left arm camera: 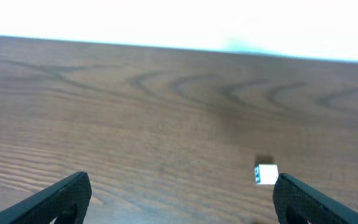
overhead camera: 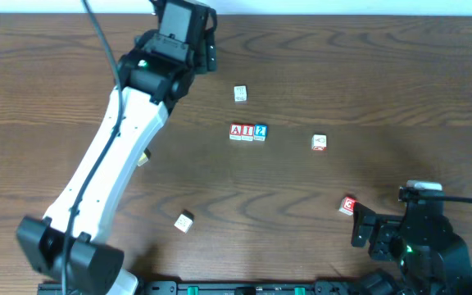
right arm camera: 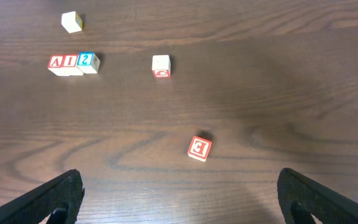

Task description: Spell out Ai2

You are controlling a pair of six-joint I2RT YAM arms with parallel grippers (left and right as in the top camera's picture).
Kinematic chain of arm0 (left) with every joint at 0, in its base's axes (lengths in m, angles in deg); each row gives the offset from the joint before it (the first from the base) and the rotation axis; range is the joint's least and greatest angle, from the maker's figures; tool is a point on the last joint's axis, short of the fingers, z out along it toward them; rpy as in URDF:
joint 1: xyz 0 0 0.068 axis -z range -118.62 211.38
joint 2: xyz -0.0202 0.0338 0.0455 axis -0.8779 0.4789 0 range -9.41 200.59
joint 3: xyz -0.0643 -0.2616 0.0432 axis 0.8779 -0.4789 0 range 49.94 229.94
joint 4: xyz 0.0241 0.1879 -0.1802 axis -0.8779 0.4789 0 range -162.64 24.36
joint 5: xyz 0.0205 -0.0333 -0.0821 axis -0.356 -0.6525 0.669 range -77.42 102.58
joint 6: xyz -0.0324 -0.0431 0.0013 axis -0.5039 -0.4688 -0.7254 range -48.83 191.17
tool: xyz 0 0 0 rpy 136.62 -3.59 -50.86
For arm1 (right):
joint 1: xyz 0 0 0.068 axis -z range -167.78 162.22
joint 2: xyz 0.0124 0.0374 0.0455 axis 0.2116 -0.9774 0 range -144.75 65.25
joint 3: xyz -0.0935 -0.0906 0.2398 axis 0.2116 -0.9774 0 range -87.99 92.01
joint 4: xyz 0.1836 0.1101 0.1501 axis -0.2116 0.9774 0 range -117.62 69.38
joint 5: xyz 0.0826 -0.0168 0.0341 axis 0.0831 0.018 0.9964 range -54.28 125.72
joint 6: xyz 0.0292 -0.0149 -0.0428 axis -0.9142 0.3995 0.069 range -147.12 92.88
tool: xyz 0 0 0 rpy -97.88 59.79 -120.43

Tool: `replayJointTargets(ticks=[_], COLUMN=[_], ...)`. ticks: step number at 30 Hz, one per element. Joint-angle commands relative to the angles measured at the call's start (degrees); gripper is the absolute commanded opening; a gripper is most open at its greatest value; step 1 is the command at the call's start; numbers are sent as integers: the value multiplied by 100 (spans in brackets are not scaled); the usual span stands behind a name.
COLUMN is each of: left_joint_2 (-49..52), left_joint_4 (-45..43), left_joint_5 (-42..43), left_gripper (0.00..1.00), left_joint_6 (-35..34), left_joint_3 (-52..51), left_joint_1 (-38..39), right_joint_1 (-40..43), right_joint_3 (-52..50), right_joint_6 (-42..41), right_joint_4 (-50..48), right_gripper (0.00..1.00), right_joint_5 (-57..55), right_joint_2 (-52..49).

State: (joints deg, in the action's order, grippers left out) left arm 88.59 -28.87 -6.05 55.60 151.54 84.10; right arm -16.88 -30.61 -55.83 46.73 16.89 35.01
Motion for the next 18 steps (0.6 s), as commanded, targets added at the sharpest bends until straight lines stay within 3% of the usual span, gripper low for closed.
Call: replayJointTargets(ticks=[1,8,15,18], left_joint_2=[-186,-214,-610,-966], left_joint_4=[48,212,378,870], left_joint_5=[-275,-767,-894,-905], left_gripper=[95,95,95,95], left_joint_6=[37,153,981,1176], left_joint_3=[101,101,101,101], left_joint_1=[-24,-24,-22,-31], right_joint_1=[42,42,42,42], right_joint_3=[-2,-2,-2,-2], right_joint_6=[-59,-59,-59,-59], right_joint_4=[7,7,7,7], right_gripper=[99,99,99,99], right_joint_5=[-22,-22,-22,-22], right_joint_2=[22,22,22,22])
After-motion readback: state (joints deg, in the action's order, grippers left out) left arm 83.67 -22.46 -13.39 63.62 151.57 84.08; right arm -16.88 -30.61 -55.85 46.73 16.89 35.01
